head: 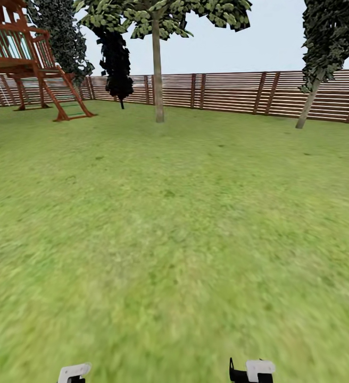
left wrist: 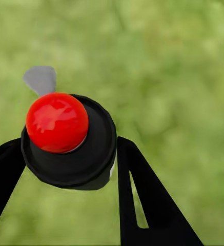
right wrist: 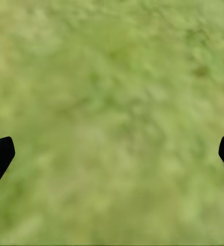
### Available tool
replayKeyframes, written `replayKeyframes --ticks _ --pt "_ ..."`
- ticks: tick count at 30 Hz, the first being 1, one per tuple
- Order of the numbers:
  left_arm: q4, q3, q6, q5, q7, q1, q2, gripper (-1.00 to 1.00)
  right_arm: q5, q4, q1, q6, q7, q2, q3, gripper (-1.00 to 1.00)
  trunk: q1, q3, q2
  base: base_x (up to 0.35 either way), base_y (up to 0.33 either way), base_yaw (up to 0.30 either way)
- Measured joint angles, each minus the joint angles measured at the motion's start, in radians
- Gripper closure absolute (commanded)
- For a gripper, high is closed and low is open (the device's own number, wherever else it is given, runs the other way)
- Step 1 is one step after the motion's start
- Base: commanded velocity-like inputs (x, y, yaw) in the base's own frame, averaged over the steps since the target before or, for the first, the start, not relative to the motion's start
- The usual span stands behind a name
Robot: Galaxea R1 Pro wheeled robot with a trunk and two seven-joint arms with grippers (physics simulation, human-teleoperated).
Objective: In the garden, pick up the pesticide atomizer on the floor and spray pesticide onto both trees until each tree trunk is fully covered.
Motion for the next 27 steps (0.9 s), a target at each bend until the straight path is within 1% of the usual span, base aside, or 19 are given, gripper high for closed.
replayKeyframes --ticks 27 --pt "0.000 0.000 0.000 0.000 0.000 0.000 0.000 1.00 0.000 0.000 0.000 0.000 0.000 0.000 0.000 -1.00 0.000 0.000 0.000 0.338 0.000 0.000"
